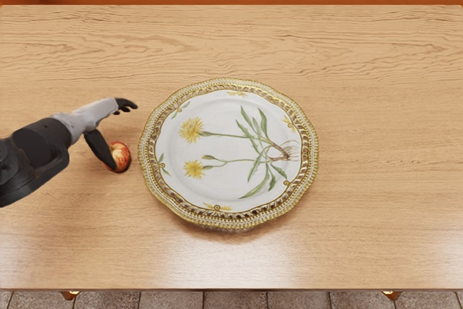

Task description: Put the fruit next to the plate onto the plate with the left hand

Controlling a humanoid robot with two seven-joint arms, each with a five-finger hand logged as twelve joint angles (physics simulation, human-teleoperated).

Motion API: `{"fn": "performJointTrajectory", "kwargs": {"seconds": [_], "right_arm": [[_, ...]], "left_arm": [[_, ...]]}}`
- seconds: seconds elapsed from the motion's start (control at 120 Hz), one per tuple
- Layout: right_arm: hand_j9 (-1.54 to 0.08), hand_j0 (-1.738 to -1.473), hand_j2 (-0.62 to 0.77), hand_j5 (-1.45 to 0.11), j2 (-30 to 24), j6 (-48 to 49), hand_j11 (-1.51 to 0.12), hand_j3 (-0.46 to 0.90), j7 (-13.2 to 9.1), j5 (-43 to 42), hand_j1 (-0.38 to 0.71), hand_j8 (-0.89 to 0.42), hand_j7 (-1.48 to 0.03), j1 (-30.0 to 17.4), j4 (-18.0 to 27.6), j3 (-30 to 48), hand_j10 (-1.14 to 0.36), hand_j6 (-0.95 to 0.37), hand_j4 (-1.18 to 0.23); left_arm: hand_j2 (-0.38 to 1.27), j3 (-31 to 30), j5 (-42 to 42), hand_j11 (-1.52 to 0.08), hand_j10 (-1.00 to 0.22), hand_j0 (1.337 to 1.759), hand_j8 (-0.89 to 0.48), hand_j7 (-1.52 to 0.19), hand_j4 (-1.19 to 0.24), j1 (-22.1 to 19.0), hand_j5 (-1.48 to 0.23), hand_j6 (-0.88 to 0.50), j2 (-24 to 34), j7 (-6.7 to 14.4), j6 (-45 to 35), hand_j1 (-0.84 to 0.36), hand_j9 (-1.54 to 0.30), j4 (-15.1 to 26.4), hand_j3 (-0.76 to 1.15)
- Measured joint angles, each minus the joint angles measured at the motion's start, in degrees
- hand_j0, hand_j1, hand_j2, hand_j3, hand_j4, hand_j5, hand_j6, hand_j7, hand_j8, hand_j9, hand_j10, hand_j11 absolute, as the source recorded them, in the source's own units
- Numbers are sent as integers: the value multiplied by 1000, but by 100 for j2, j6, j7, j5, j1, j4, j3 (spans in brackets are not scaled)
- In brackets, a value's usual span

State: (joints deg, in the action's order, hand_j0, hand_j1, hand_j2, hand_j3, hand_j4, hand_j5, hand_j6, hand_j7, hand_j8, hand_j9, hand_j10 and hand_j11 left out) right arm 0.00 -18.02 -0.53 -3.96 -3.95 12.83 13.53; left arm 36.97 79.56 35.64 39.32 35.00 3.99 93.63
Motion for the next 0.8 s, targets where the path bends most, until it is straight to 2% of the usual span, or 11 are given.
{"fn": "performJointTrajectory", "kwargs": {"seconds": [0.05,0.3,0.342,0.458,0.508,0.8], "right_arm": [[0,-1658,0,0,0,0,0,0,0,0,-349,0,0,0,0,0,0,0,0],[0,-1658,0,0,0,0,0,0,0,0,-349,0,0,0,0,0,0,0,0],[0,-1658,0,0,0,0,0,0,0,0,-349,0,0,0,0,0,0,0,0],[0,-1658,0,0,0,0,0,0,0,0,-349,0,0,0,0,0,0,0,0],[0,-1658,0,0,0,0,0,0,0,0,-349,0,0,0,0,0,0,0,0],[0,-1658,0,0,0,0,0,0,0,0,-349,0,0,0,0,0,0,0,0]], "left_arm": [[44,-1,108,-264,-207,1658,-208,-264,-207,-137,-264,-209,-21,0,-46,108,-264,2,0],[68,-7,289,-366,-280,1658,-281,-367,-280,-200,-367,-281,-139,1,-117,24,-366,-10,0],[26,-29,303,-380,-285,1657,-286,-381,-285,-223,-381,-286,-199,1,-123,30,-380,-59,0],[45,-125,341,-406,-308,1657,-309,-406,-309,-216,-406,-310,-295,0,-140,-5,-406,-219,0],[73,-143,366,-435,-326,1658,-327,-434,-327,-223,-433,-328,-290,-1,-144,-65,-434,-249,0],[134,-152,405,-657,-500,1657,-501,-657,-501,-181,-657,-502,-240,0,-142,-246,-657,-304,0]]}}
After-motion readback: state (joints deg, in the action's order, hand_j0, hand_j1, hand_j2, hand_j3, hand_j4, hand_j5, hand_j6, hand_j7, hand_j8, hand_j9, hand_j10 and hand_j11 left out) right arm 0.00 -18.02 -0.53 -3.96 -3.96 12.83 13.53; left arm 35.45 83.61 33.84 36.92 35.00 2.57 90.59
